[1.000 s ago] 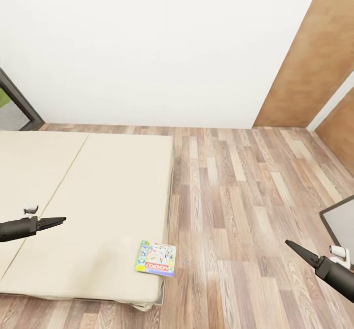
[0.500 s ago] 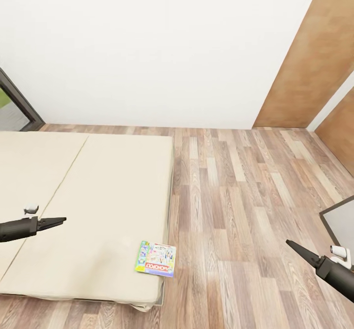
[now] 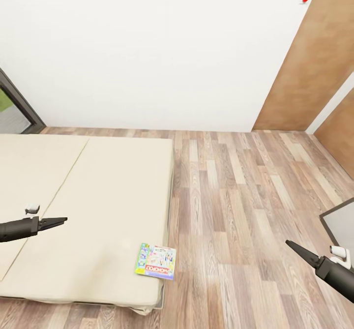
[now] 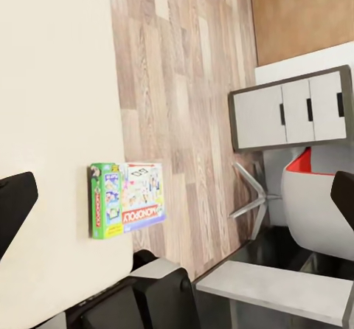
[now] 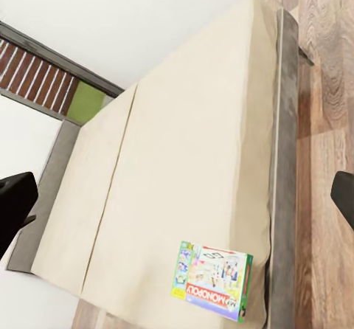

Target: Put all the toys in the child's room - the three board games (two on the bed and one on the table), the two jigsaw puzzles on the table, and the tennis ball on the table - inside the toy box on the table in the child's room.

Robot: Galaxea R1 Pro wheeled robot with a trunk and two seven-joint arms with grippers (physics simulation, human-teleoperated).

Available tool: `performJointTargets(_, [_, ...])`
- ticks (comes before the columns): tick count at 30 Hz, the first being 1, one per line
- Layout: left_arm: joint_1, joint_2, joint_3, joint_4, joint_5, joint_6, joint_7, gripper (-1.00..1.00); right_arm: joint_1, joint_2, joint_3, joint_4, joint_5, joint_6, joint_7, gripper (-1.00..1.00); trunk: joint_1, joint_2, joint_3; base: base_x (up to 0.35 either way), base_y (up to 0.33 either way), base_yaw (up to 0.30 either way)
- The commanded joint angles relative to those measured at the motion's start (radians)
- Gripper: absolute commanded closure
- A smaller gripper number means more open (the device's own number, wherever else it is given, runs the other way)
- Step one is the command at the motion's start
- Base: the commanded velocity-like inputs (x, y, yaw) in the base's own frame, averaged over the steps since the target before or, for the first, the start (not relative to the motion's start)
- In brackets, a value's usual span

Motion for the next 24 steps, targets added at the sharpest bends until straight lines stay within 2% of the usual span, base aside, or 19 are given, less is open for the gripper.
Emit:
performJointTargets(1, [-0.001,0.000,0.008,0.000,-0.011,0.011,-0.005,-1.00,0.000,0.000,0.000,0.000,-0.005,0.007,0.001,-1.00,0.001,-0.002,0.000,0.000,0.000,0.000])
performJointTargets(24, [-0.001,-0.001,0.008,0.003,-0.012,0.011,-0.005,-1.00,-0.001,0.012,-0.002,0.000,-0.002,0.007,0.001,-1.00,0.001,-0.002,0.037,0.000,0.000,0.000])
